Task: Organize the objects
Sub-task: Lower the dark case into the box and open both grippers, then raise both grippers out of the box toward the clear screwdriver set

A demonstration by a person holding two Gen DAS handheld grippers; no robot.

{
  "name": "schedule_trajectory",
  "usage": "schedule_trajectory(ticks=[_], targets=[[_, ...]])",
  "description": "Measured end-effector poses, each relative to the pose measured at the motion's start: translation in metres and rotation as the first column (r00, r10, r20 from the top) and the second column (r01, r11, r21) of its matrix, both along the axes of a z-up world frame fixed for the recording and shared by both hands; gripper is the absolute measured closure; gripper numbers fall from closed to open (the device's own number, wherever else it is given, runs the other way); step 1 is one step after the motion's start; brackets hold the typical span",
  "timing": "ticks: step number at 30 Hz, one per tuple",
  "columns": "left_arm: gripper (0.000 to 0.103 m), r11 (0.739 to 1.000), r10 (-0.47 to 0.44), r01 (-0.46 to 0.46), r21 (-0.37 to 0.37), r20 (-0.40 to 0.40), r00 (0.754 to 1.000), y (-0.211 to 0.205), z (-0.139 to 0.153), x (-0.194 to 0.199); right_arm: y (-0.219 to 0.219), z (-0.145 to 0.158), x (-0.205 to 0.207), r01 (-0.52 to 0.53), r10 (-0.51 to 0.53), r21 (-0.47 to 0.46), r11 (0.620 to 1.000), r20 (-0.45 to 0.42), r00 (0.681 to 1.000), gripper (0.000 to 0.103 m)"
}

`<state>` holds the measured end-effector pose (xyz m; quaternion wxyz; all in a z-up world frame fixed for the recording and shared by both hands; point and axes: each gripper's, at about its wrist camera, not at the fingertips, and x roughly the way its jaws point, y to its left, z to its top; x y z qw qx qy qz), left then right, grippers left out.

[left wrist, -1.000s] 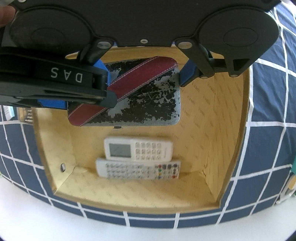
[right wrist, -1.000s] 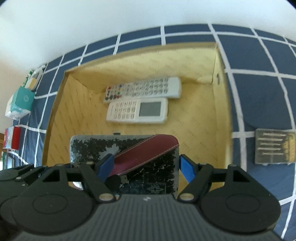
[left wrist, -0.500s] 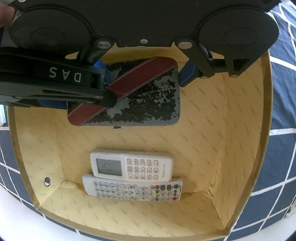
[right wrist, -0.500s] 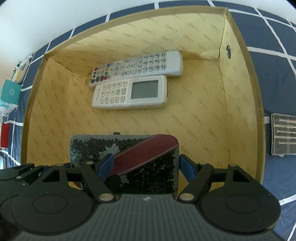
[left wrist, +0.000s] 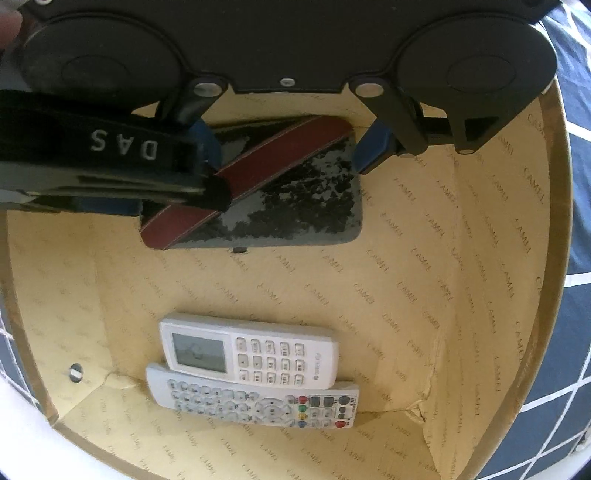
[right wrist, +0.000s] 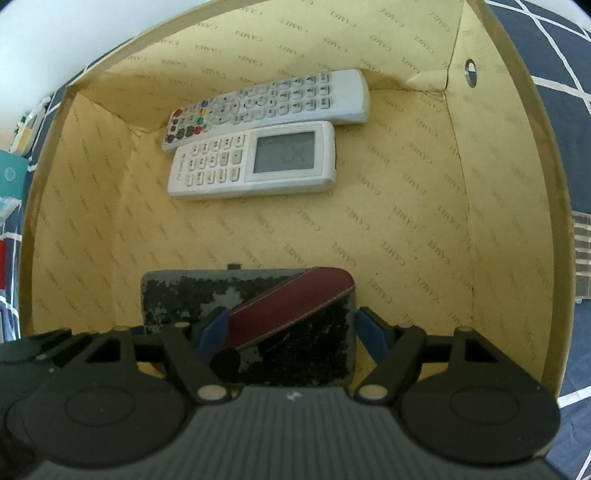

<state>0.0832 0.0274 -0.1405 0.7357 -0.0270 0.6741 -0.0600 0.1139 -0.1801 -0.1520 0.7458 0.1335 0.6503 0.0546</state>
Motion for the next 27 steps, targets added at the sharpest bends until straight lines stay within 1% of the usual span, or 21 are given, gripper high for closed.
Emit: schedule_trajectory(ticks=[5,10,15,19,21,22,25,27], targets=[[0.025,1.000,0.000,0.000,-0.001,0.003,1.000,0.000,0.003,0.000,-0.001,-0.002,0.003,0.022,-0.022,0.009,1.000,-0.022,1.000,0.028],[0.023,1.000,0.007,-0.007,0.009,0.012,1.000,0.001,0.010,-0.002,-0.005,0.003,0.003,0.036,-0.036,0.007,0.999,-0.013,0.999,0.028],[0.023,0.999,0.029,-0.029,0.020,0.040,0.999,0.004,0.021,-0.004,-0.009,0.011,0.000,0.046,-0.046,0.014,0.999,0.005,0.999,0.028],[0.021,0.999,0.034,-0.036,0.031,0.069,0.997,0.002,0.034,-0.007,-0.011,0.024,-0.003,0.049,-0.049,0.018,0.999,0.034,0.998,0.027],[0.016,0.999,0.035,-0.038,0.035,0.088,0.996,-0.001,0.041,-0.008,-0.013,0.031,-0.004,0.046,-0.047,0.018,0.999,0.051,0.998,0.026],[0.016,0.999,0.035,-0.039,0.038,0.096,0.995,-0.002,0.045,-0.009,-0.013,0.036,-0.005,0.044,-0.045,0.020,0.999,0.060,0.997,0.026],[0.015,0.998,0.035,-0.041,0.046,0.114,0.993,-0.007,0.057,-0.011,-0.016,0.051,-0.009,0.035,-0.036,0.016,0.999,0.092,0.995,0.023],[0.009,0.998,0.036,-0.042,0.046,0.130,0.991,-0.010,0.068,-0.014,-0.020,0.063,-0.012,0.039,-0.040,0.017,0.999,0.112,0.993,0.019]])
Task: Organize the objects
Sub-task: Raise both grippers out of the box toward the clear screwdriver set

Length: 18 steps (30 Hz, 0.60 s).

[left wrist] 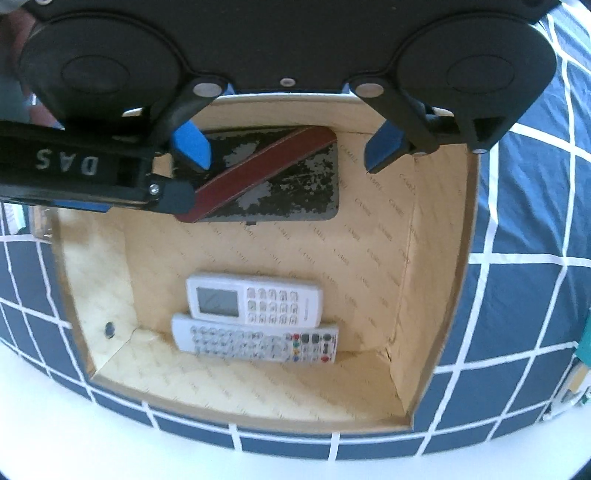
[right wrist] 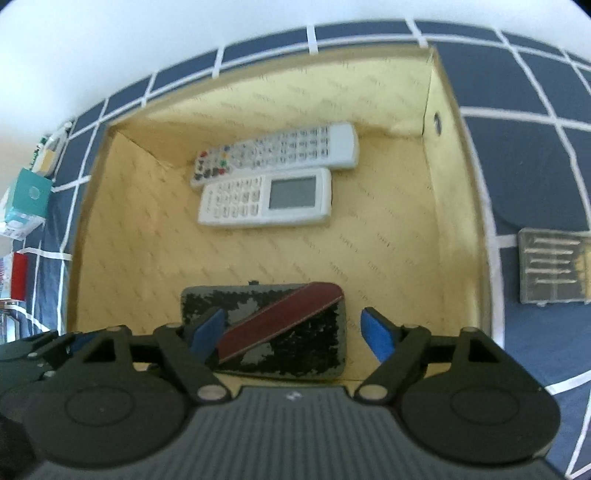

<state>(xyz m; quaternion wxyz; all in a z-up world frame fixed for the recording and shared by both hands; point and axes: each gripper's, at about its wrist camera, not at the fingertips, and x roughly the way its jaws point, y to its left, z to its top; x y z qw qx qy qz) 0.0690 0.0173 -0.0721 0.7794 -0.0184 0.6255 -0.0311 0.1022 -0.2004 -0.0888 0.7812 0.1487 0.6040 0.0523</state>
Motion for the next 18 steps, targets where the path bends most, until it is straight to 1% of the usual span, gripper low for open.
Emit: schedule_trajectory(ticks=[3,6,7,9,18], targets=[[0.008,1.000,-0.012,0.012,0.005,0.022,1.000,-0.009,0.016,-0.005,-0.010,0.018,-0.007,0.012,-0.012,0.002,1.000,0.035,0.999,0.012],[0.002,1.000,-0.023,0.022,0.007,0.046,0.999,-0.020,0.030,-0.010,-0.024,0.035,-0.014,0.034,-0.034,0.004,0.999,0.067,0.997,0.008],[0.001,1.000,-0.026,0.026,0.009,0.055,0.998,-0.024,0.034,-0.012,-0.029,0.040,-0.016,0.040,-0.040,0.005,0.999,0.073,0.997,0.007],[0.000,0.999,-0.045,0.044,0.012,0.072,0.996,-0.035,0.043,-0.016,-0.039,0.051,-0.021,0.052,-0.052,0.006,0.999,0.089,0.995,0.002],[0.000,0.995,-0.103,0.100,0.028,0.101,0.990,-0.084,0.068,-0.032,-0.088,0.084,-0.045,0.092,-0.091,-0.003,0.996,0.127,0.988,0.000]])
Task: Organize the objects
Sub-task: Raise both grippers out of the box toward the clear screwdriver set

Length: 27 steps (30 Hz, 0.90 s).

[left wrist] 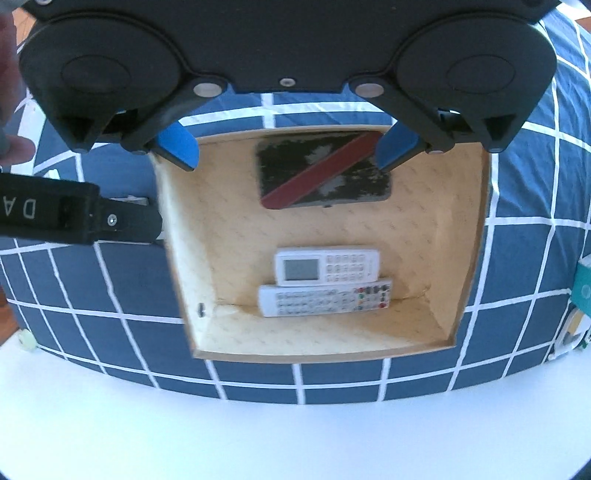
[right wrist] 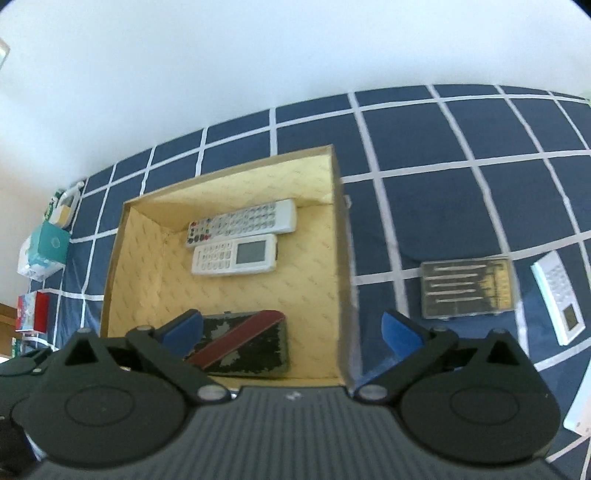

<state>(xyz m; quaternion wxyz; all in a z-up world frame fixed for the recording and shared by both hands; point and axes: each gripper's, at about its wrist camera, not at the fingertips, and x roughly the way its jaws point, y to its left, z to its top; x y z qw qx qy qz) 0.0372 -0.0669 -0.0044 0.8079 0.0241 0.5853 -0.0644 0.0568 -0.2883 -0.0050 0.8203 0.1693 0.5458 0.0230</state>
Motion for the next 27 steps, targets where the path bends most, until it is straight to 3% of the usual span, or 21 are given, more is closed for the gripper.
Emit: schedule_trajectory(ticks=[15,27], targets=[[0.000,0.995,-0.096,0.096,0.001,0.044,0.994,-0.095,0.014,-0.013,-0.086,0.020,-0.033,0.057,-0.057,-0.023,0.998,0.013,0.998,0.000],[0.000,0.991,-0.136,0.136,-0.003,0.008,0.991,-0.164,-0.008,-0.015,-0.160,0.007,-0.039,0.107,-0.107,-0.039,0.994,-0.012,0.994,0.000]])
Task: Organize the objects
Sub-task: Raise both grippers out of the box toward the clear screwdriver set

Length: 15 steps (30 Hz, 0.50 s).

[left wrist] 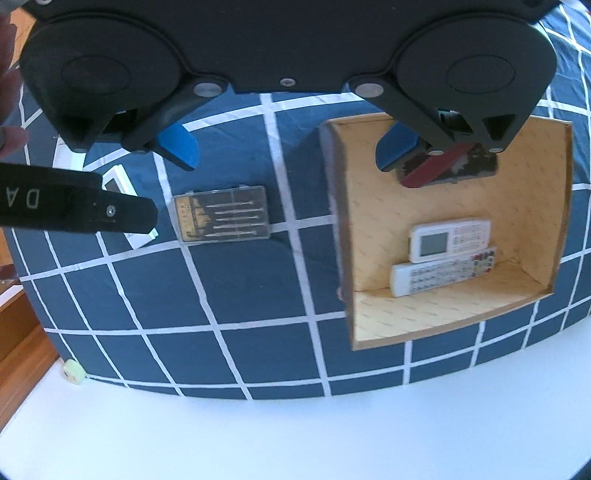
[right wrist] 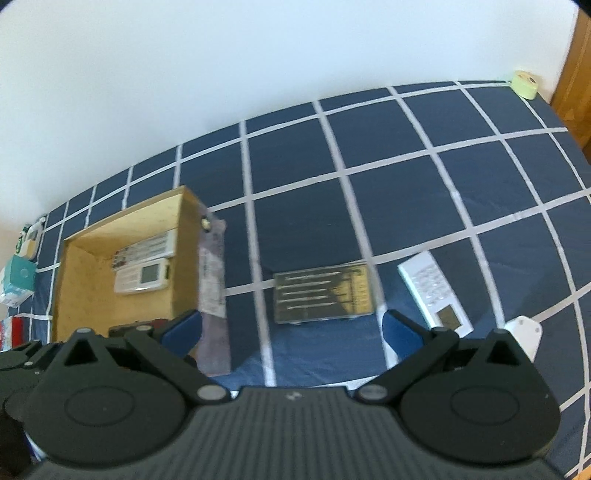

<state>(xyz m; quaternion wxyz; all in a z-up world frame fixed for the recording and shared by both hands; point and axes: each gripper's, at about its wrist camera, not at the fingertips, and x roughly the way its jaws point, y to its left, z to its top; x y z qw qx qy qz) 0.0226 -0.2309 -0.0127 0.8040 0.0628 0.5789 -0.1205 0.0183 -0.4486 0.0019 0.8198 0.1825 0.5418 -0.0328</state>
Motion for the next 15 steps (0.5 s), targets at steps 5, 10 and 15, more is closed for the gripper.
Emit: schedule_trajectory(ticks=[5,10,15], targets=[[0.000,1.000,0.002,-0.002,0.016,-0.010,1.000,-0.023,-0.011,0.001,-0.025,-0.011,0.003,-0.011,0.011,0.009,1.000,-0.016,1.000,0.000],[0.000,1.000,0.023,-0.022,0.022,-0.023,0.999,-0.038,-0.024,0.007,-0.043,-0.021,0.008,-0.038,0.038,0.015,0.999,-0.009,0.999,0.000],[0.000,0.999,0.024,-0.023,0.030,-0.042,0.999,-0.047,-0.038,0.013,-0.054,-0.037,0.020,-0.050,0.050,0.016,0.999,-0.018,0.999,0.000]])
